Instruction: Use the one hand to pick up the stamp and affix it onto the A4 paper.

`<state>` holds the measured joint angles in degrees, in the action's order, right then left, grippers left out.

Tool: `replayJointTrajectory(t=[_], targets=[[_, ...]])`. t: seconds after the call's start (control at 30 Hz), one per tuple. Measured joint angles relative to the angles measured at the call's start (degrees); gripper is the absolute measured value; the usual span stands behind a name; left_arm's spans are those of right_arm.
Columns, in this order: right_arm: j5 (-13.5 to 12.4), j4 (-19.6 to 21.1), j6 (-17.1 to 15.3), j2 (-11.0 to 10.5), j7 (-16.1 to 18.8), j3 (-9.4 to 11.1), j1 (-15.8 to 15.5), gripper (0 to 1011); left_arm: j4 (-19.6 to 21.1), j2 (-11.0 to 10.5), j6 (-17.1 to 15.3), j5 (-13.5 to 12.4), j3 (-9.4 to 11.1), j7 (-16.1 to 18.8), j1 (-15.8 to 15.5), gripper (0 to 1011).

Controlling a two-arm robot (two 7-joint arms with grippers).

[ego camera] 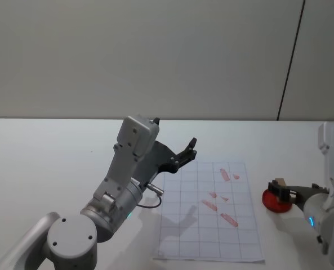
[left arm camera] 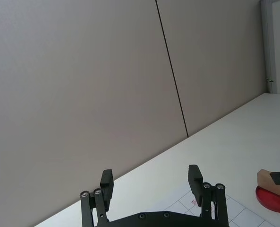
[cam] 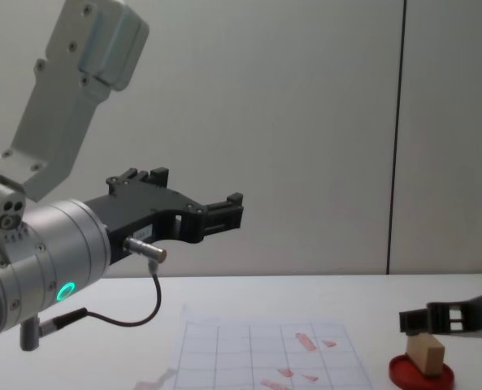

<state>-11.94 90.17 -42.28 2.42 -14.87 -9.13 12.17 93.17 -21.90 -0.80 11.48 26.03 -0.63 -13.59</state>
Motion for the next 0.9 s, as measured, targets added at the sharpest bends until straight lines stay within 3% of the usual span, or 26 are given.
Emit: replayJointTrajectory(t=[0.3, 0.9], targets=[[1.73, -0.25, -0.56, -0.82, 3.00, 0.36, 0.13, 1001, 0.00, 0.00, 0.00, 0.00, 0.00, 0.00, 0.00, 1002], [4.46, -5.70, 0.57, -0.63, 5.72, 0.82, 2.87, 1001, 0.00, 0.00, 0.00, 0.00, 0.00, 0.00, 0.00, 1002]])
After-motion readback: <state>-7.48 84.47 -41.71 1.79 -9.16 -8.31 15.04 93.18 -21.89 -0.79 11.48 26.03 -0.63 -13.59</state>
